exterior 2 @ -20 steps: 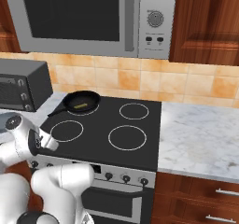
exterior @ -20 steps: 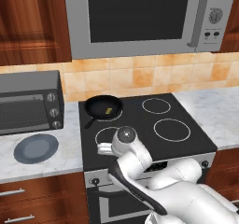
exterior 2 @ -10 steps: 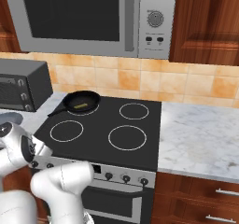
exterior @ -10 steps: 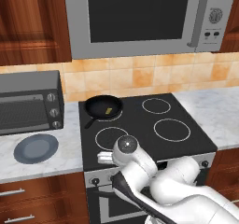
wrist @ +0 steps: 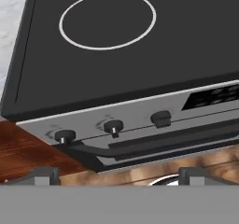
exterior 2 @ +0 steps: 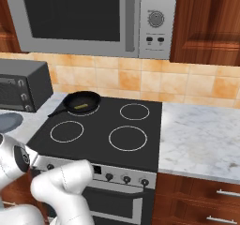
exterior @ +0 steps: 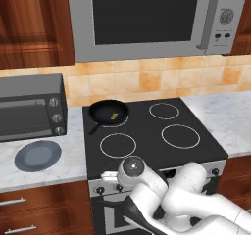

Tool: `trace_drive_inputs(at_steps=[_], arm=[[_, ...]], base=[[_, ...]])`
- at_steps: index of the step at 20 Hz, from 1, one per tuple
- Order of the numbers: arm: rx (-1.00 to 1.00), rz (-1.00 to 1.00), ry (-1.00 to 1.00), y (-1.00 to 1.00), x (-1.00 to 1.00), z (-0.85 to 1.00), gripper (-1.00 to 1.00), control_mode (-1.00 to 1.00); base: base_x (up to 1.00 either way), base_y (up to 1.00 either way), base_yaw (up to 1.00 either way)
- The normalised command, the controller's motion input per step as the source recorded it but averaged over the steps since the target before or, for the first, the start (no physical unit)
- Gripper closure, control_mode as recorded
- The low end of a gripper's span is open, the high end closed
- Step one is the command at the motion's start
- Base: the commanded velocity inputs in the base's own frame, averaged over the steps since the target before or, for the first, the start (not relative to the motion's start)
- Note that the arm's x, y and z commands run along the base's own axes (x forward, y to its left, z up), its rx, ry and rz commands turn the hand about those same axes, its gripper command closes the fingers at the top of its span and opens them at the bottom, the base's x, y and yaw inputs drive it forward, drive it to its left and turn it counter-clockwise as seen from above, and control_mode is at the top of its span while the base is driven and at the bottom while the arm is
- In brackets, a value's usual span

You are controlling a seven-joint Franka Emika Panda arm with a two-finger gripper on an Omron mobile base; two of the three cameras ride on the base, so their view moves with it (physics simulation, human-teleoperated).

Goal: Pick up the butter stick and place it in the pan. Then turn on the burner for the pan.

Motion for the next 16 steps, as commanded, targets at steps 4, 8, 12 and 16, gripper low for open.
trace_drive_inputs(at_steps=[4, 8, 12, 16], arm=[[-0.03, 0.05, -0.15, 0.00, -0.01, -0.27, -1.00, -1.00], [-0.01, 0.06, -0.18, 0.00, 0.00, -0.26, -1.00, -1.00], [0.00, 0.06, -0.17, 0.00, 0.00, -0.22, -1.00, -1.00], [0.00, 0.04, -0.13, 0.00, 0.00, -0.21, -1.00, -1.00]], base=[[0.00, 0.00, 0.00], [0.00, 0.00, 0.00], [0.00, 0.00, 0.00], [0.00, 0.00, 0.00]])
